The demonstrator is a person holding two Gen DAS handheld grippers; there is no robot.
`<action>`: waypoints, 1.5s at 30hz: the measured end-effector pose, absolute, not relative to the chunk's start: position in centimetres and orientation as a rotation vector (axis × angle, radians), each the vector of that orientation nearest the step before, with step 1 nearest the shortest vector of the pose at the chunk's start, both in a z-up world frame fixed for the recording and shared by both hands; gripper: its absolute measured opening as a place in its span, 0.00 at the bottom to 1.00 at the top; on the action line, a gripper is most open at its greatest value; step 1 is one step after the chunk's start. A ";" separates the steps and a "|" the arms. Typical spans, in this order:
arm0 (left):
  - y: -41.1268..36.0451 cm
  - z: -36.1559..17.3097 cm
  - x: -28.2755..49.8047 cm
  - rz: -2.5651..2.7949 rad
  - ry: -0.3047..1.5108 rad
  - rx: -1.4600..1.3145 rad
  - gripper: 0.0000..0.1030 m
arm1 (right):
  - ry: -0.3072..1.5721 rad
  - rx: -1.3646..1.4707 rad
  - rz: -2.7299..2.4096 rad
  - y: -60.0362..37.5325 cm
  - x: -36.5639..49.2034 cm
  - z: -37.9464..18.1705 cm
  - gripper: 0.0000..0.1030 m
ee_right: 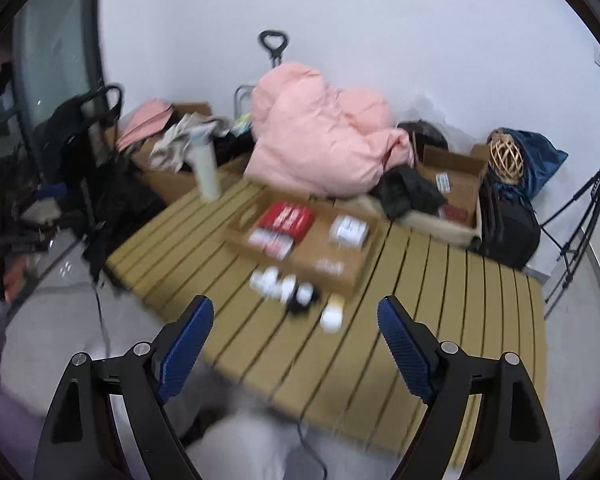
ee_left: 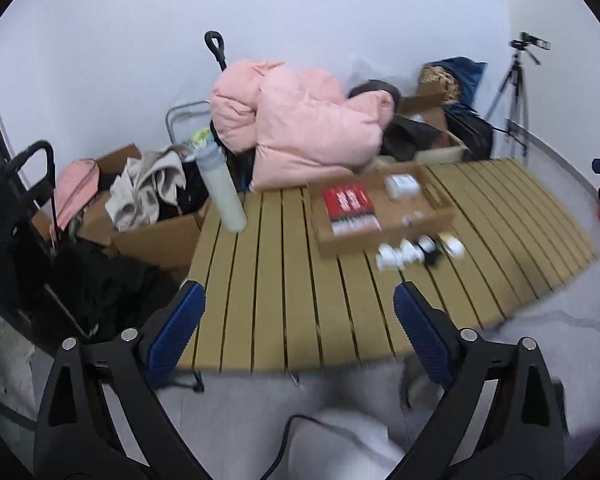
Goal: Organize objects
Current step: 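Withdraw the right gripper and reach toward the white round lid, then grasp the white round lid with the right gripper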
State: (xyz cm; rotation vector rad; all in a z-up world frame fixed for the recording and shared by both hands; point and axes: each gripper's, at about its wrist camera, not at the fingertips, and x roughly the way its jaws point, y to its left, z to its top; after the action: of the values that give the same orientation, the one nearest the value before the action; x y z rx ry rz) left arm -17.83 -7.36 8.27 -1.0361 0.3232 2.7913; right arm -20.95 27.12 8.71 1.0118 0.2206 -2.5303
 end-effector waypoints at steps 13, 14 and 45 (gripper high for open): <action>-13.3 17.4 -11.1 2.951 0.218 -0.932 1.00 | 0.377 0.919 -2.629 32.3 -8.5 19.0 0.85; -13.2 17.8 -11.3 2.948 0.243 -0.945 1.00 | 0.398 0.932 -2.639 32.4 -8.4 19.2 0.85; 11.9 -15.4 -34.6 2.535 0.097 -1.143 0.81 | 0.052 1.213 -2.589 29.3 -32.2 -14.2 0.99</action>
State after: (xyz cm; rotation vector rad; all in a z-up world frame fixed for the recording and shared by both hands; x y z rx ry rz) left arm -34.56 11.91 -15.42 -1.1431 0.0969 2.5346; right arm -32.17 29.32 -14.15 1.2130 0.0522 -2.5890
